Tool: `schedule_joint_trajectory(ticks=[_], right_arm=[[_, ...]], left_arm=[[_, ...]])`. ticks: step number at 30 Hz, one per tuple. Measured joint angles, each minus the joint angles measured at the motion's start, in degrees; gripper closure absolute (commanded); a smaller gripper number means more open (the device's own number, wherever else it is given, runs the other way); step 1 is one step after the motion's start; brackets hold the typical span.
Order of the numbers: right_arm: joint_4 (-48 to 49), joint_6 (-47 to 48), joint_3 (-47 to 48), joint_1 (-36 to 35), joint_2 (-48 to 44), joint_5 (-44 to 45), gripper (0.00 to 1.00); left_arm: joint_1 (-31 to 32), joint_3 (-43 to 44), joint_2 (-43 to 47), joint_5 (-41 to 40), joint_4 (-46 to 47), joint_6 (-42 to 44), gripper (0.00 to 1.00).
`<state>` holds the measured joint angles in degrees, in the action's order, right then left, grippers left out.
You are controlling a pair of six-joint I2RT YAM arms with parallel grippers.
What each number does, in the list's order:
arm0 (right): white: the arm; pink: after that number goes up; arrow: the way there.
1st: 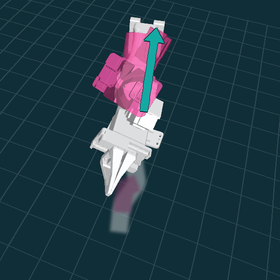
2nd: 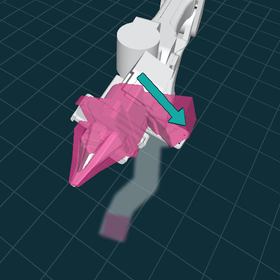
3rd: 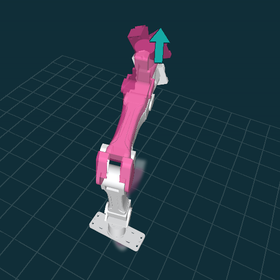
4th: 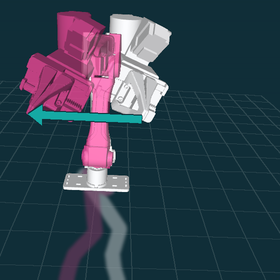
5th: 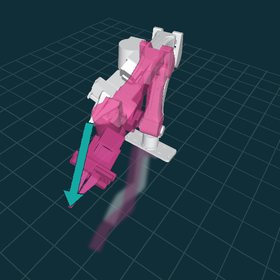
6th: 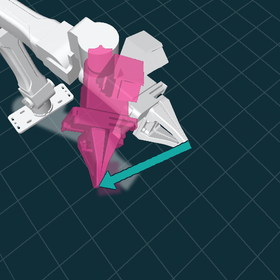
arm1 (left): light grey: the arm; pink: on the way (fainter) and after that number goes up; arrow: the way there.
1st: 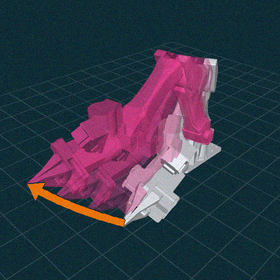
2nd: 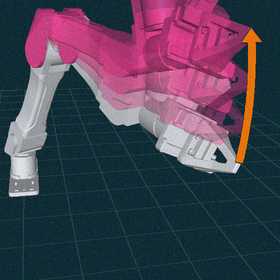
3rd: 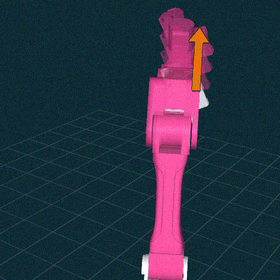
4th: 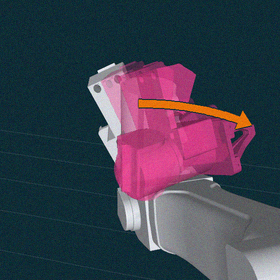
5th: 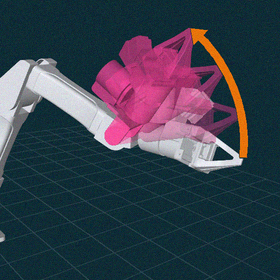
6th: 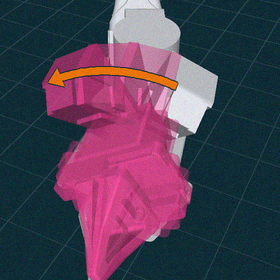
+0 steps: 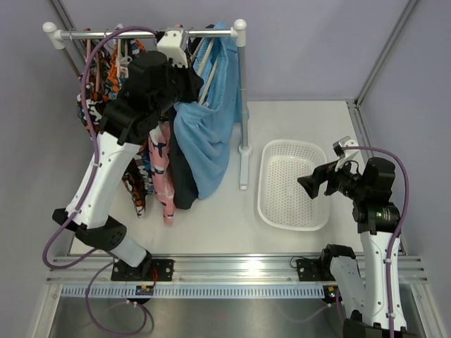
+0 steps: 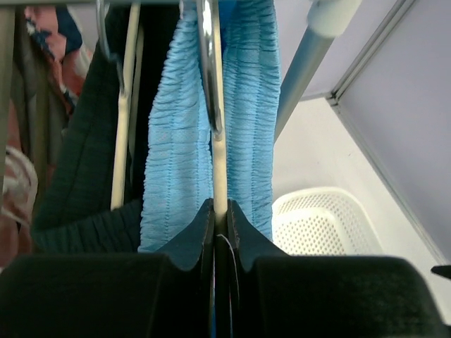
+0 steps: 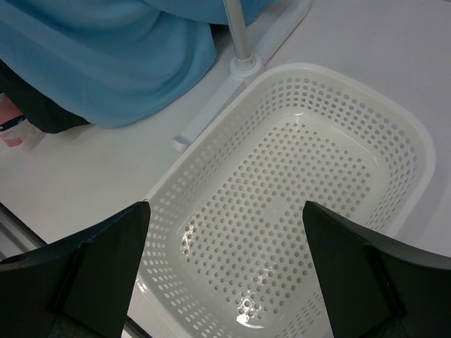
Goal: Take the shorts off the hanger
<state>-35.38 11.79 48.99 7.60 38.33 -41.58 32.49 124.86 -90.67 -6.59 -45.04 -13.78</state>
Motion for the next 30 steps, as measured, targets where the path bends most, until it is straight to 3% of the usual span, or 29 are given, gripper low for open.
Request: schedule_joint_trajectory(ticks=[7, 12, 18, 21, 25, 30], right_arm=[[0.0, 0.0, 0.0, 0.0, 0.0, -0.5, 0.0], [-1.3, 3.2, 0.1, 0.0, 0.3, -3.8, 0.0], [-12.3, 22.0, 1.0, -0.1, 0.3, -18.5, 0.01], [-21.8, 36.6, 3.0, -0.1, 0.1, -26.9, 0.0], [-33.6, 51.6, 13.6, -0.9, 3.9, -33.6, 0.01], [-37.9, 56.7, 33.4, -4.2, 16.2, -37.3, 0.0]], left_arm=[[0.0, -11.3, 7.9, 0.8, -4.2, 0.5, 1.0], [0.0, -17.2, 12.9, 6.4, -5.1, 1.9, 1.0], [0.0, -24.1, 21.4, 13.6, -6.3, 4.2, 1.0], [-0.1, -29.3, 27.7, 19.0, -6.4, 5.8, 1.0], [-0.1, -38.0, 35.9, 28.1, -5.5, 7.5, 1.0], [0.5, -48.0, 41.8, 37.4, -4.6, 8.9, 1.0]])
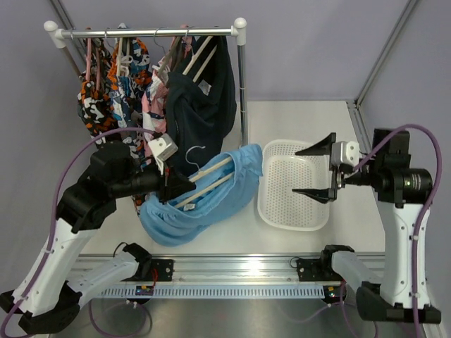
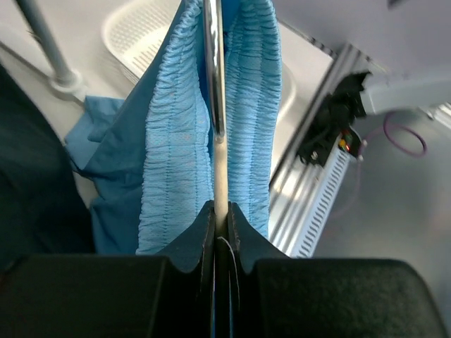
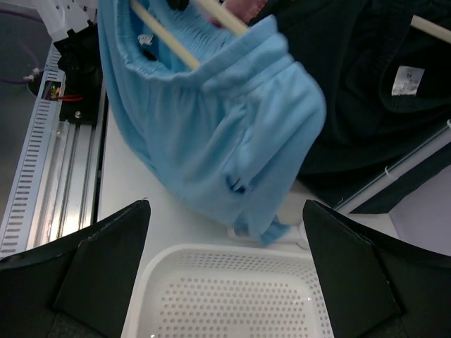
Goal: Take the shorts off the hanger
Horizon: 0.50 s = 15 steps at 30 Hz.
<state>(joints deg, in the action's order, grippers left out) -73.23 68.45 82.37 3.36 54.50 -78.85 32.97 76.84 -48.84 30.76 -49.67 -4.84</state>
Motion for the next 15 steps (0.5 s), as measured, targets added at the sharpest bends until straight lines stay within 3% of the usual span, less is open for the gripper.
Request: schedule_joint_trajectory(ticks=[4, 11, 15], right_arm=[[-0.5, -0.8, 6.3, -6.0, 7.7, 1.0, 0.0], [1.2, -5.7, 6.8, -18.4, 13.1, 8.7, 0.02], [2.4, -7.5, 6.7, -19.6, 14.0, 11.9, 0.02]], left_arm=[[0.4, -4.5, 1.2, 4.7, 0.0, 0.8, 1.0], [1.0, -5.7, 2.5, 9.4, 0.1, 2.1, 1.0], [1.2, -5.7, 3.4, 11.8, -0.1, 3.1, 1.0]])
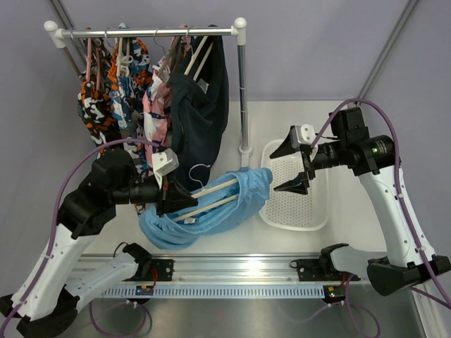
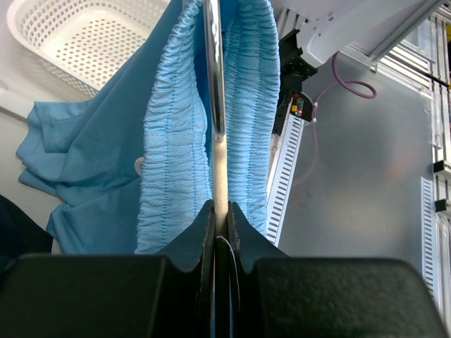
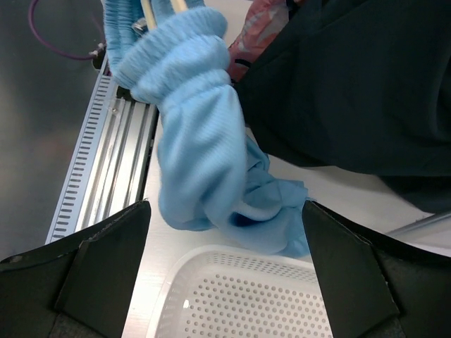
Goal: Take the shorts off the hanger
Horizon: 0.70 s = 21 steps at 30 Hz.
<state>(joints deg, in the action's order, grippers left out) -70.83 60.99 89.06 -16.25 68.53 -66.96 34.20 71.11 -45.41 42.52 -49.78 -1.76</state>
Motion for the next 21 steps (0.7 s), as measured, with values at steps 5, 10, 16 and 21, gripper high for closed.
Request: schedule_joint_trajectory(ticks=[5, 10, 16, 21], right_arm=[[0.8, -0.6, -1.5, -0.6, 2.1, 0.9, 0.07], [1.1, -0.7, -4.9, -3.5, 3.6, 0.9, 0.25], [-2.9, 4.0, -5.5, -4.9, 5.2, -0.2, 0.72], [-5.3, 9.7, -3.5, -5.0, 7.4, -1.0, 1.0]], left_arm=[[0.0, 0.0, 2.0, 1.3, -0.3, 0.5, 1.0], [0.0, 0.0, 3.5, 1.6, -0.1, 0.5, 1.0], [0.0, 0.0, 3.5, 1.6, 0.2, 0.5, 1.0], [0.0, 0.0, 3.5, 0.6, 0.2, 0.5, 1.0]])
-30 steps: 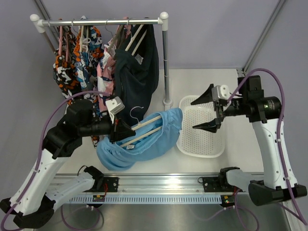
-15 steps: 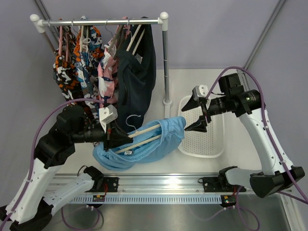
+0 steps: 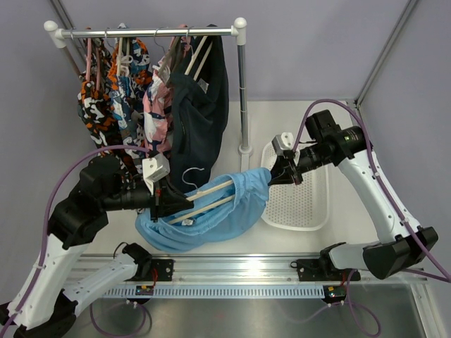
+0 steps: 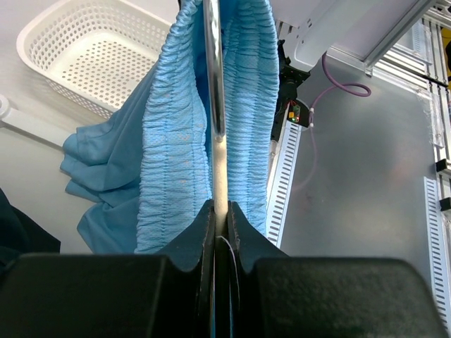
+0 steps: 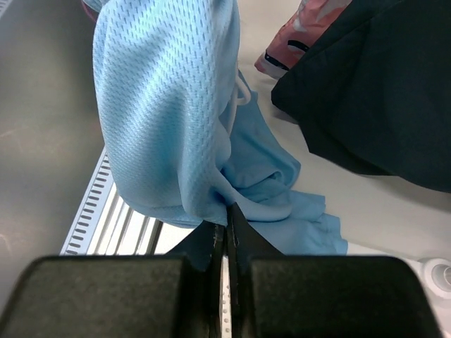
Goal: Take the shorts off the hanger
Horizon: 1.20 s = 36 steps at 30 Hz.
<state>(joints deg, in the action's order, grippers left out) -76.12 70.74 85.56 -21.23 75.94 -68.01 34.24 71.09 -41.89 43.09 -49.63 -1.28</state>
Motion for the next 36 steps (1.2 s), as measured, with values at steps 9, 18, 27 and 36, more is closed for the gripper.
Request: schedule_joint_trajectory(ticks=[9, 18, 27, 36], right_arm=[[-0.3, -2.9, -0.3, 2.2, -4.5, 1.5, 1.0], [-0.7, -7.9, 8.8, 17.8, -6.5, -2.2, 1.0], [26.8, -39.0, -0.7, 18.2, -8.0, -0.2, 1.0], [40.5, -55.2, 1.7, 14.1, -2.3, 6.2, 1.0]], left_arm=[[0.0, -0.4, 1.1, -3.8, -1.8, 0.2, 1.0], [0.4, -3.8, 6.8, -10.3, -2.3, 0.3, 1.0], [0.4, -3.9, 13.3, -14.5, -2.4, -0.9, 1.0], [0.3, -2.5, 22.1, -23.3, -0.5, -5.0, 1.0]])
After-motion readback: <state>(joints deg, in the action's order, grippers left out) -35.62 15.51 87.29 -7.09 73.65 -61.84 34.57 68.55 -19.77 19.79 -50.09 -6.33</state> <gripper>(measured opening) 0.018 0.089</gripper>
